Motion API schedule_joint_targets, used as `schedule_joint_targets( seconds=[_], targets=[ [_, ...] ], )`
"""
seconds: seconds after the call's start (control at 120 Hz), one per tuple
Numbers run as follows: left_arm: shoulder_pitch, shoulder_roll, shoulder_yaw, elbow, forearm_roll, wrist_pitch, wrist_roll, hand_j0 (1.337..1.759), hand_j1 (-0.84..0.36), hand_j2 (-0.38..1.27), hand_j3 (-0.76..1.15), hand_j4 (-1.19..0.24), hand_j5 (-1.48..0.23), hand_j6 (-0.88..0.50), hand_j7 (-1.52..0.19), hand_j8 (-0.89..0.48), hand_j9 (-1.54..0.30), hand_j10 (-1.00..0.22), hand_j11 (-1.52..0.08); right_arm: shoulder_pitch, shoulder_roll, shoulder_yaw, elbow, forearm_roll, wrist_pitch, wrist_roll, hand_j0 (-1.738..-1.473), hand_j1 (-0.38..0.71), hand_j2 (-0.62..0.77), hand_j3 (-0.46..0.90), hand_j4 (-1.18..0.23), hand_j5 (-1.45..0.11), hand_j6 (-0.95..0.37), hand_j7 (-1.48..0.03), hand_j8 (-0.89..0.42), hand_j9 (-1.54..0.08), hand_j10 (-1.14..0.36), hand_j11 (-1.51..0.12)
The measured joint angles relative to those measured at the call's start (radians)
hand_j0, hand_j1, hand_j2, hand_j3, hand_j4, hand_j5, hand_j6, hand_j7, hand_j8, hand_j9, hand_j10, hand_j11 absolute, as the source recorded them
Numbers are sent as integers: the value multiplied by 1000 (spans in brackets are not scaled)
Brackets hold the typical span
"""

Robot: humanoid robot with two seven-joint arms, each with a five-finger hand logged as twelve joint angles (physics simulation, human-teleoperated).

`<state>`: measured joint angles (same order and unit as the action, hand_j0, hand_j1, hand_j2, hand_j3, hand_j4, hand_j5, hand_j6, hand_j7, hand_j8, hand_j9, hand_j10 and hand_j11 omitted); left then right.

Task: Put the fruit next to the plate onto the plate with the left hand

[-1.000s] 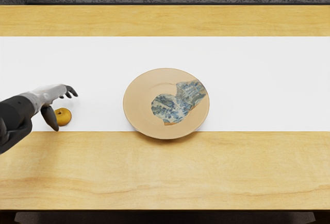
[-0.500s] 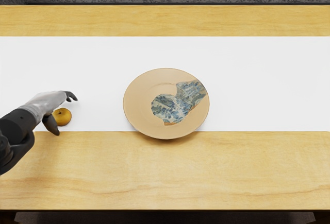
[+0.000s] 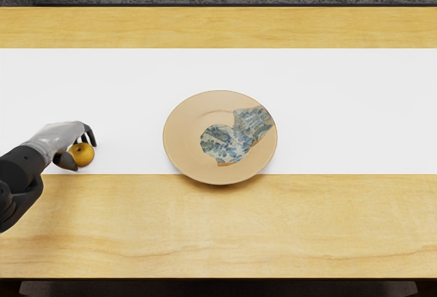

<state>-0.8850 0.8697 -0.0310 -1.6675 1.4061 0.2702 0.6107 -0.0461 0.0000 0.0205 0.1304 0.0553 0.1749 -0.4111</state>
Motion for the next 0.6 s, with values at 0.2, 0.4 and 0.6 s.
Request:
schedule_joint_targets(
  seconds=[0.2,0.4,0.6],
  targets=[
    [1,-14,-1,17,7,-1,1,1660,-276,256,67,-604,-908,-456,-922,-522,-925,-681,-923,0,0,0,0,0,0,0,-1658,-349,0,0,0,0,0,0,0,0,0,0],
    [-1,-22,0,52,4,-5,0,1566,-252,57,524,-499,-990,-355,-1004,-477,-1018,-712,-1022,0,0,1,0,0,0,0,-1658,-349,0,0,0,0,0,0,0,0,0,0],
    [-64,-25,-10,55,-22,-43,0,1621,-255,381,190,-559,-1026,-425,-1028,-551,-1025,-745,-1028,0,0,1,1,0,0,0,-1658,-349,0,0,0,0,0,0,0,0,0,0]
  ],
)
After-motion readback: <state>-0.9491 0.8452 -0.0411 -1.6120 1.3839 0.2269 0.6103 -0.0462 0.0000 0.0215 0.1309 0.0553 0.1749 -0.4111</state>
